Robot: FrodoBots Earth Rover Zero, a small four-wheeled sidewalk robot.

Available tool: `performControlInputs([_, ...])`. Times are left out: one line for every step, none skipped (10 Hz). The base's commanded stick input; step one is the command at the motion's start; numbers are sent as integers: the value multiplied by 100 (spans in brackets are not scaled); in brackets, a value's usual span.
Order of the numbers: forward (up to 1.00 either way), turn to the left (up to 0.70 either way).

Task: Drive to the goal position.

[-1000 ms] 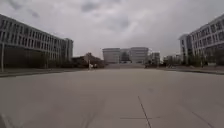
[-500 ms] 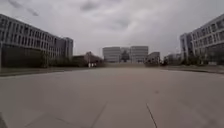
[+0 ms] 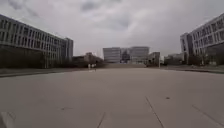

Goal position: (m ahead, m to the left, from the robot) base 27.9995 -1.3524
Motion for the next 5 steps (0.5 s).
performControlInputs([70, -1])
performControlInputs([70, -1])
performControlInputs([70, -1])
performControlInputs([70, -1])
performControlInputs([70, -1])
